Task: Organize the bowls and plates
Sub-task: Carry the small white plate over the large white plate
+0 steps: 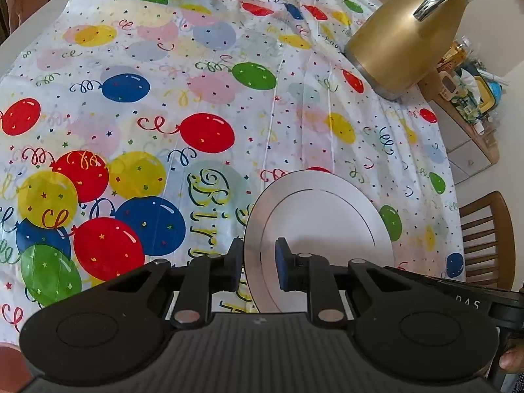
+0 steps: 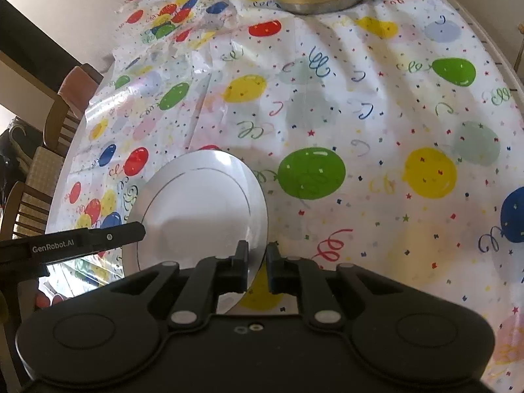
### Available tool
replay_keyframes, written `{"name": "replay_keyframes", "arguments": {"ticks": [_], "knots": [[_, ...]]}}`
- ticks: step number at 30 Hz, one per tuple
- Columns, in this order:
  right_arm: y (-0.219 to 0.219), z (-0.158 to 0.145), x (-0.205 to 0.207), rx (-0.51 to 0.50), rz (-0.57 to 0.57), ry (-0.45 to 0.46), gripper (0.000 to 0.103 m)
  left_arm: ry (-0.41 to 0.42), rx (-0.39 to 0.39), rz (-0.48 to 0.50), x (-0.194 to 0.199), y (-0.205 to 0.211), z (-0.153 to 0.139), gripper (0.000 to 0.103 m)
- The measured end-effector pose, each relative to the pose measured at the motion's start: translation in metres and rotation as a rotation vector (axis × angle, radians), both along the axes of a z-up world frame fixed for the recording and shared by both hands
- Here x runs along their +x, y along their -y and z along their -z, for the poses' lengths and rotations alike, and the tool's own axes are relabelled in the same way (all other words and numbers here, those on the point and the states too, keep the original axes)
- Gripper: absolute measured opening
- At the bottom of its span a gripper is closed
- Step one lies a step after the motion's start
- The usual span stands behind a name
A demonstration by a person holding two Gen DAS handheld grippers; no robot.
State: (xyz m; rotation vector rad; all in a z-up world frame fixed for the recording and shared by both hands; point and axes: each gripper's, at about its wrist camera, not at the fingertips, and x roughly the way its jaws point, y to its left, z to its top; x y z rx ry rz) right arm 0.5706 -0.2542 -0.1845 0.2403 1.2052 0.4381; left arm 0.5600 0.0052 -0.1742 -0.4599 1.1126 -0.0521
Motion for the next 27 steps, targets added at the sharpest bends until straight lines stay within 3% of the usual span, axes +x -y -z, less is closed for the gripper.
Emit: {"name": "replay_keyframes", "arguments": {"ticks": [10, 27], "knots": [[0.011, -0.021, -0.011, 0.013, -0.001, 0.022, 0.01, 0.04, -0.014, 0.027, -0.013, 0.008, -0.026, 0.02], [0.036, -0.088, -0.061, 0.02, 0.034, 0.114, 0.01, 0.124, -0.025, 0.069, -0.064, 0.029, -0.092, 0.02]]}}
